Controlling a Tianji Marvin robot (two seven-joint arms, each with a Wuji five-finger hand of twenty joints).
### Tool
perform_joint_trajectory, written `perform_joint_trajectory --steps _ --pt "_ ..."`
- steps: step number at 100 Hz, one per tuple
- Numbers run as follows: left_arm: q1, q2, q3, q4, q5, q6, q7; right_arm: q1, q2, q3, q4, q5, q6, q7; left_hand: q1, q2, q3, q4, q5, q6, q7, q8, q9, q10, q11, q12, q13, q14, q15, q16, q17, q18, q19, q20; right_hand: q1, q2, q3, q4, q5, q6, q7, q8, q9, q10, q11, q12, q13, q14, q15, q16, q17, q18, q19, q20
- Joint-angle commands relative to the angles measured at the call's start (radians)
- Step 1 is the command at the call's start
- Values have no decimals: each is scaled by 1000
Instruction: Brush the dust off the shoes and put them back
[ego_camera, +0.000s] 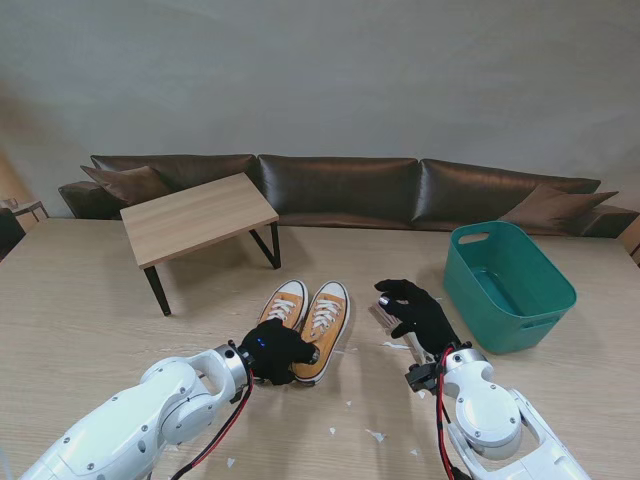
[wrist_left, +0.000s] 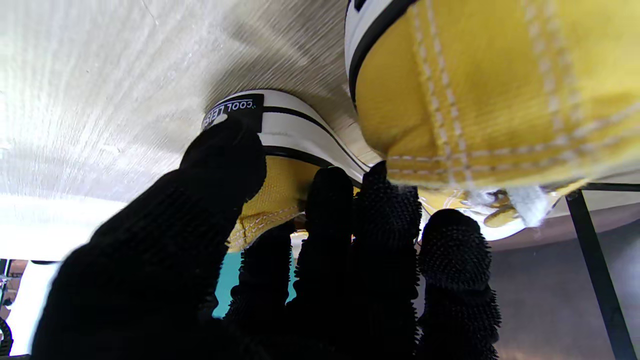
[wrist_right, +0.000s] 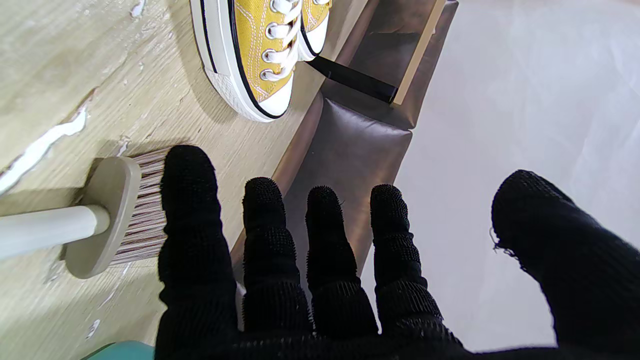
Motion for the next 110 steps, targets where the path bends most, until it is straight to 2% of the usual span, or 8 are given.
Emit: perform_joint_trajectory --steps 1,4,6,9,45,70,84,110 --pt "16 4 -17 -18 11 -3 -24 -2 -4 -5 0 -2 -1 14 -37 37 11 23 0 11 -87 -26 -40 22 15 -53 -57 24 -16 -15 -22 26 -3 29 5 20 21 17 18 1 -6 -8 11 5 -1 1 18 -2 5 8 -424 11 -30 29" --pt "23 5 -27 -25 20 -6 -23 -2 -4 -6 1 -2 -1 14 -85 54 50 24 3 20 -171 -29 -63 30 26 -178 -63 25 -20 -16 -24 25 -6 32 4 20 21 17 18 2 -6 -8 12 7 -1 1 18 -1 5 8 -423 10 -30 30" --pt "27 6 -35 -30 28 -9 -19 -1 -5 -6 1 -1 -1 14 -142 66 111 69 4 31 -252 -68 -74 36 16 -254 -66 26 -28 -21 -25 25 -6 33 5 20 21 17 19 2 -6 -8 12 7 -1 1 18 -1 5 8 -423 10 -30 30" --pt "36 6 -47 -38 39 -14 -14 -1 -4 -6 2 -1 -1 15 -170 78 125 88 5 34 -318 -113 -81 44 -8 -295 -70 30 -42 -28 -25 25 -8 33 4 21 21 16 19 1 -6 -9 11 6 -1 1 17 -1 5 8 -422 11 -30 31" --pt "153 -1 -213 -157 76 -67 56 -2 -2 -11 4 -3 -2 24 -246 224 -33 110 -35 35 -520 -253 -152 82 -186 -542 -168 82 -251 -114 -98 33 -124 -2 4 18 21 16 21 2 -6 -9 12 6 -1 1 19 -2 5 9 -421 11 -35 36" --pt "193 -27 -274 -151 -67 2 50 -7 0 -10 -1 -5 0 28 -219 294 -125 130 -17 56 -527 -238 -181 95 -264 -664 -309 118 -547 -279 -235 64 -381 -88 3 15 21 16 24 3 -6 -10 12 5 -1 1 18 -1 5 9 -420 12 -36 38" --pt "194 -48 -288 -92 -145 6 144 -8 1 -10 -3 -11 0 29 -211 288 -130 132 1 72 -525 -233 -185 108 -275 -695 -328 128 -587 -314 -261 77 -446 -110 3 14 21 16 27 3 -7 -10 12 5 -2 1 17 -1 5 9 -420 11 -37 39" --pt "240 -74 -360 -79 -276 -13 182 -22 0 -9 -24 -29 23 20 -203 297 -212 141 -29 85 -560 -242 -271 112 -325 -778 -461 138 -718 -426 -342 76 -671 -192 2 -4 20 16 38 7 -7 -10 19 6 1 3 18 0 5 9 -420 13 -37 42"
